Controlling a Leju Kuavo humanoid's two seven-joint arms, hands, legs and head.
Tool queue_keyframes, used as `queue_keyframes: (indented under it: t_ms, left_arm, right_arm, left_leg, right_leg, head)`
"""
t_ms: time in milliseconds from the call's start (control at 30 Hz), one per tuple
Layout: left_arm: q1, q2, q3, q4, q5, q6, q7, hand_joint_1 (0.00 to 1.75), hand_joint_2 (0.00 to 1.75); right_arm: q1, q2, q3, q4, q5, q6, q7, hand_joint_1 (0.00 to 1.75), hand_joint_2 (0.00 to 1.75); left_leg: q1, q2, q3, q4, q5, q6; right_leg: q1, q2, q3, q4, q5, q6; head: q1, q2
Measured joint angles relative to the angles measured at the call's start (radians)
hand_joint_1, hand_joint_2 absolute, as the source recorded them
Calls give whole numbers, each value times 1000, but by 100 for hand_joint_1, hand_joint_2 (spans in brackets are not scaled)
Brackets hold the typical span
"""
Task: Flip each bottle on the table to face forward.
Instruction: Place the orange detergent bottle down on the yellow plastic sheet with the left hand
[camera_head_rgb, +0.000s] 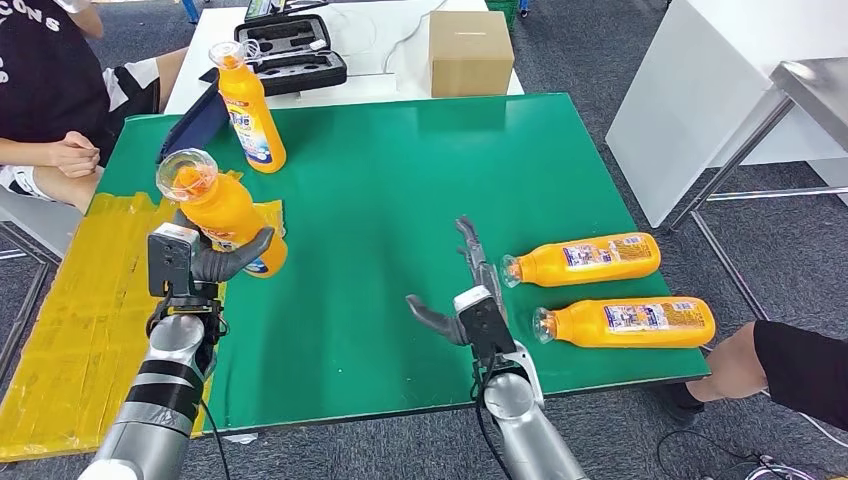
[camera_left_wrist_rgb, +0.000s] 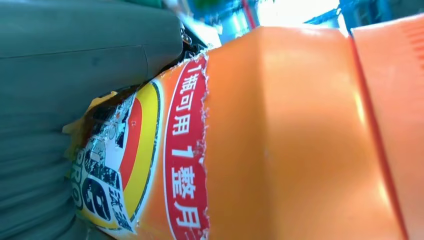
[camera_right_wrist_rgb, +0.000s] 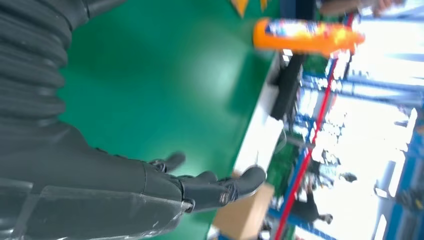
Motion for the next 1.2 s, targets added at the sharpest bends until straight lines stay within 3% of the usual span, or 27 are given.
queue_keyframes:
  t_ms: [200, 333, 400, 567, 700, 967, 1133, 1200]
  left_arm:
    - [-14, 40, 55, -8, -72, 46, -3, 175, 175]
    - [-29, 66, 65, 0, -242, 158, 27, 175, 175]
    - [-56, 94, 63, 29, -408, 207, 60, 175, 175]
    - [-131, 156, 37, 173, -740, 225, 149, 175, 175]
    - [-152, 174, -11, 285, -902, 256, 198, 175, 175]
    - [-153, 189, -77, 426, -983, 266, 216, 175, 175]
    - [-154, 190, -85, 475, -942, 215, 174, 172, 175]
    - [-156, 190, -85, 485, -924, 203, 157, 85, 175]
  right_arm:
    - [44, -41, -75, -114, 6, 2, 16, 0, 0]
    - [50, -59, -93, -140, -19, 53, 33, 0, 175]
    - [46, -75, -105, -141, -55, 104, 46, 0, 175]
    - [34, -102, -156, -141, -95, 162, 47, 0, 175]
    - [31, -108, -172, -141, -92, 172, 44, 0, 175]
    - [26, -119, -175, -141, -71, 168, 30, 0, 175]
    - [26, -123, -176, -142, -72, 167, 17, 0, 175]
    - [26, -124, -176, -142, -73, 167, 12, 0, 175]
  left_leg:
    - [0, 1, 0, 0, 0, 0]
    - [1, 1, 0, 0, 0, 0]
    - [1, 1, 0, 0, 1, 0]
    - [1, 1, 0, 0, 1, 0]
    - [0, 1, 0, 0, 1, 0]
    - [0, 0, -1, 0, 1, 0]
    - [0, 0, 0, 0, 1, 0]
    - [0, 0, 0, 0, 1, 0]
  right_leg:
    - [0, 0, -1, 0, 0, 0]
    - [1, 0, -1, 0, 0, 0]
    - [1, 0, 0, 0, 0, 0]
    - [1, 0, 0, 0, 1, 0]
    - [0, 0, 0, 0, 1, 0]
    - [0, 0, -1, 0, 0, 0]
    - [0, 0, -1, 0, 0, 0]
    - [0, 0, 0, 0, 0, 0]
  head:
    - [0, 0]
    - [0, 0]
    - [0, 0]
    - [0, 0]
    - [0, 0]
    - [0, 0]
    - [0, 0]
    - [0, 0]
